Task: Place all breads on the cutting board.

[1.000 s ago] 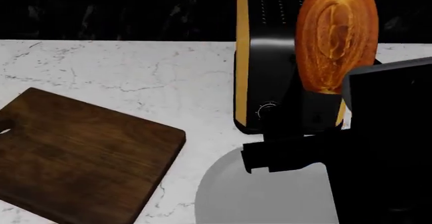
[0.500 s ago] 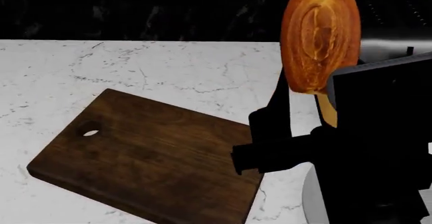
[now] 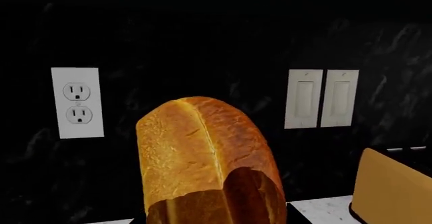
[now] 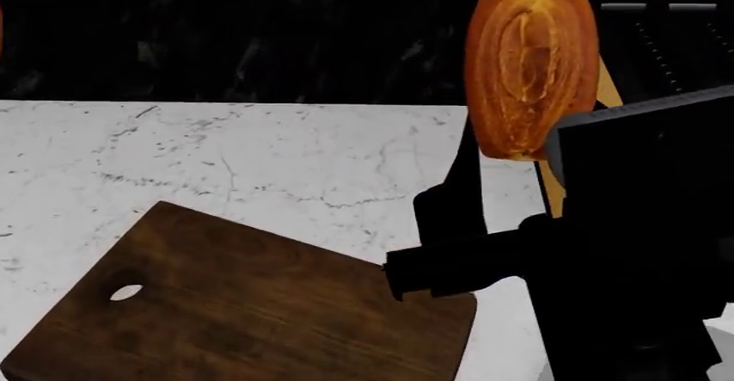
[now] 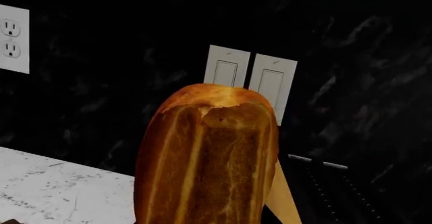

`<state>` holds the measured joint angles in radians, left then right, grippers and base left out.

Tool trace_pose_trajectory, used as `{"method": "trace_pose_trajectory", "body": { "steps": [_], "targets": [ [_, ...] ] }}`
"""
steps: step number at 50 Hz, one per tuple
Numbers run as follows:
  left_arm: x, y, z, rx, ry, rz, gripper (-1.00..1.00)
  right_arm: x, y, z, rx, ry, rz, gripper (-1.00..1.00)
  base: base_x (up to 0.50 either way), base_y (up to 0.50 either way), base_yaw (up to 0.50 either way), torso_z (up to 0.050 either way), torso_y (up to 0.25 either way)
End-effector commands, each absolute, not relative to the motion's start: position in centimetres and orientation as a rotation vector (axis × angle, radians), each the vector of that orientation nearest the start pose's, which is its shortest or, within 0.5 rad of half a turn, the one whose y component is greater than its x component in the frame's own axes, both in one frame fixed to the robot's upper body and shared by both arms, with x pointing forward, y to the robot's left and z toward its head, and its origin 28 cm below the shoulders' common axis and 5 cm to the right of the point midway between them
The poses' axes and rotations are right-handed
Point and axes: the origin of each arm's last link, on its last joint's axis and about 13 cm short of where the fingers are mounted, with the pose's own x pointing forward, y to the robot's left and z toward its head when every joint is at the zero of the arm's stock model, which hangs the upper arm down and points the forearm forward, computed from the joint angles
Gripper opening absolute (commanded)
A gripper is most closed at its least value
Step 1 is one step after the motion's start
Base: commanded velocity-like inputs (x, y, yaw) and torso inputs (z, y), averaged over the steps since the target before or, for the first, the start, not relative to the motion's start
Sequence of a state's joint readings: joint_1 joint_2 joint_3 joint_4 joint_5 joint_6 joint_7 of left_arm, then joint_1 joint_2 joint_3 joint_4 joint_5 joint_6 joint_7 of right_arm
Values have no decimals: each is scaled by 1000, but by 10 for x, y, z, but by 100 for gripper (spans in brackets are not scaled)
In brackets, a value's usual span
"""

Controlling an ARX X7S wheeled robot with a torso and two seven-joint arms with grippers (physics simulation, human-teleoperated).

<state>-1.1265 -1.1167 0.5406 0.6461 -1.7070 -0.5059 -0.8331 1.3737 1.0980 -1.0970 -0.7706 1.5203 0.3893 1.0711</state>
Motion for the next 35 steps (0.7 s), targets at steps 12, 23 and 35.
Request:
{"method": "trace_pose_trajectory", "body": {
  "steps": [12,23,35],
  "targets": [
    [210,244,350,157,-39,-336,-100,183,-121,276,-218,-96,89,-100,16,0,0,1,2],
    [237,233,377,301,184,-492,-100,182,-123,273,-201,-76,93,-100,0,0,0,0,1],
    [242,218,366,528,388,-591,-100,184,-125,273,-180,-84,90,-100,0,0,0,0,1]
  ]
}}
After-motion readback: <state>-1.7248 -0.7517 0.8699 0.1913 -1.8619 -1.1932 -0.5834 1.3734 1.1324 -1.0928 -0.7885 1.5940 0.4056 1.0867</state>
